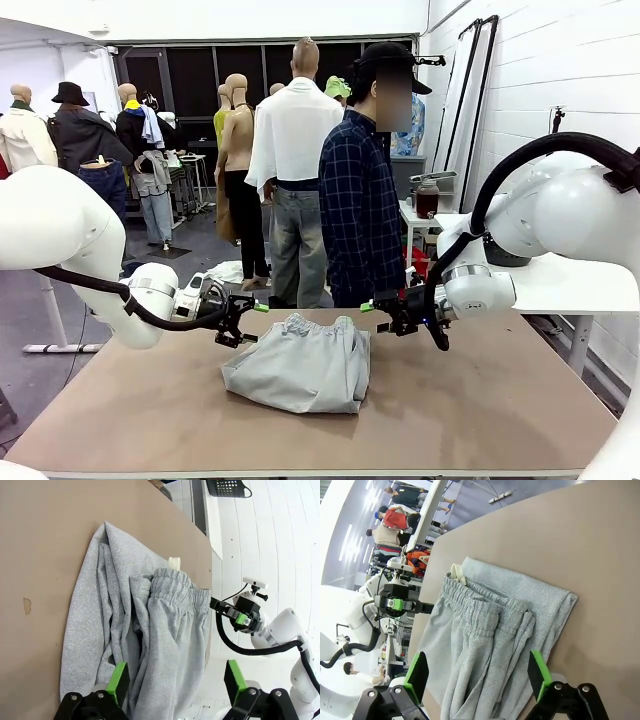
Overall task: Fold the training pants.
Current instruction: Fold the Training pants in half.
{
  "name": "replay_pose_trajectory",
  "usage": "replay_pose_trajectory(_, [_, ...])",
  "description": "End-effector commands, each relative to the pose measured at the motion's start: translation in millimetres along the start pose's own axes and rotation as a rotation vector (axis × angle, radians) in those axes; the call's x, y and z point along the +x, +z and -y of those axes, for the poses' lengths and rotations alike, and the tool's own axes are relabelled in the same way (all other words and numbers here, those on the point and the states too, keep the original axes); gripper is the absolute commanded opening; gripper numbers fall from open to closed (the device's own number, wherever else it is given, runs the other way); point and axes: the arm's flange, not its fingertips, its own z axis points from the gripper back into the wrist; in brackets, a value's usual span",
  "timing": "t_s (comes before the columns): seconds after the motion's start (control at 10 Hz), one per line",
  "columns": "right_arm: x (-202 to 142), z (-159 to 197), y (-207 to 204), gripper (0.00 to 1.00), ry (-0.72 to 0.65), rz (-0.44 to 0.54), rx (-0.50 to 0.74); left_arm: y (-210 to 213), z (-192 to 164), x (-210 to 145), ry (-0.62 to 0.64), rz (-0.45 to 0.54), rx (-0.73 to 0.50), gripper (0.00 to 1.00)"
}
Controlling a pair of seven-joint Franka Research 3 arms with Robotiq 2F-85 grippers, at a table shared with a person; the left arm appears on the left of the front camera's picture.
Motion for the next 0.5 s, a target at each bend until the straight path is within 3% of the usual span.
replay_pose_trajectory(0.0, [-0.6,0.5,-1.1,1.00,-0.001,-0.002,-0.001,-1.3,0.6,2.3,0.005,-0.005,-0.002,1.00])
replay_pose_trajectory(0.4, [-0.6,0.5,-1.1,1.00,-0.001,-0.002,-0.001,-1.3,0.6,2.3,0.005,-0.005,-0.002,1.00])
